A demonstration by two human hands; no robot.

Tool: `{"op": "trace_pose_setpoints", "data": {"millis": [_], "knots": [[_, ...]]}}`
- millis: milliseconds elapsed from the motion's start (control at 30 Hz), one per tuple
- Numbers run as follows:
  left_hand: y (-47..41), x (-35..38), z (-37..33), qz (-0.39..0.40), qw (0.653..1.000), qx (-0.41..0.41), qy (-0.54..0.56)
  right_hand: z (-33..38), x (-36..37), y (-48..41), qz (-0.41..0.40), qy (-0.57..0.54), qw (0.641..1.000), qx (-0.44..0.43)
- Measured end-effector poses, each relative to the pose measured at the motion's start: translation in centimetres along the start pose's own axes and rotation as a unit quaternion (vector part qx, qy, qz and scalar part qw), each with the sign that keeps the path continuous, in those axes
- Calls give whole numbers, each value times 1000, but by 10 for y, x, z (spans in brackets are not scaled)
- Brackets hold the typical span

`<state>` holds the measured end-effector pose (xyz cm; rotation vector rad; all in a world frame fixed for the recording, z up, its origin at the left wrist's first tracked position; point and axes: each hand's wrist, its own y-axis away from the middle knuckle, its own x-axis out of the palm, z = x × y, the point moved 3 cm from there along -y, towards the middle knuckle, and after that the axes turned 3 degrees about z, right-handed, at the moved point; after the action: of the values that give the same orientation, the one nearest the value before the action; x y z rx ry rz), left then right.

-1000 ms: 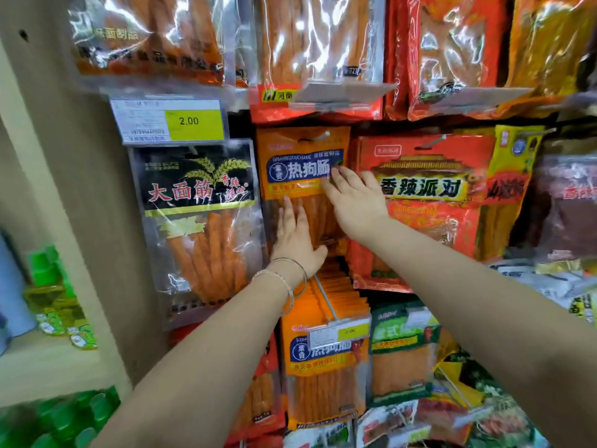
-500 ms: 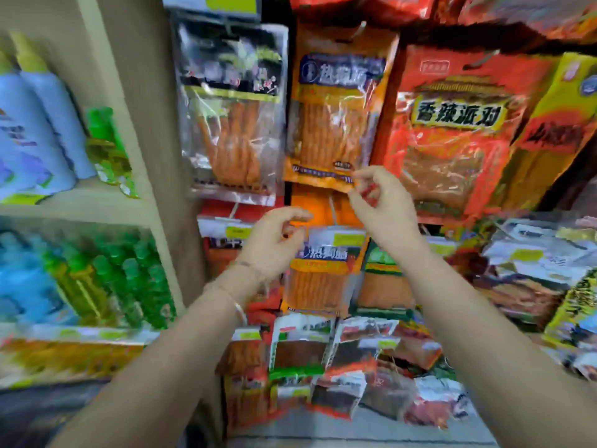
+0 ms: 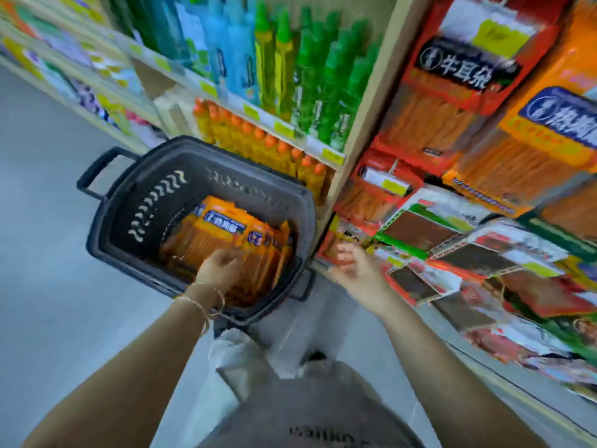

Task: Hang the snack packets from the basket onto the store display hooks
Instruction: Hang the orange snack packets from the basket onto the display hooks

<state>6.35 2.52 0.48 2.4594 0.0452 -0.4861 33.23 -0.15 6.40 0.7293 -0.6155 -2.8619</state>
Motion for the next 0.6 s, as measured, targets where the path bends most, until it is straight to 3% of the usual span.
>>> {"op": "trace_pose_setpoints", "data": {"millis": [200,433,600], "knots": [[-42,-73,66,28,996,-86,15,-7,103,-43,79,57,991,90],[-105,-143,71,62,993,-100,3,-5,183,-91,108,76,972,196],[-155,-153,65,88,989,-106,-49,-17,224,-131,139,85,958,237]]}}
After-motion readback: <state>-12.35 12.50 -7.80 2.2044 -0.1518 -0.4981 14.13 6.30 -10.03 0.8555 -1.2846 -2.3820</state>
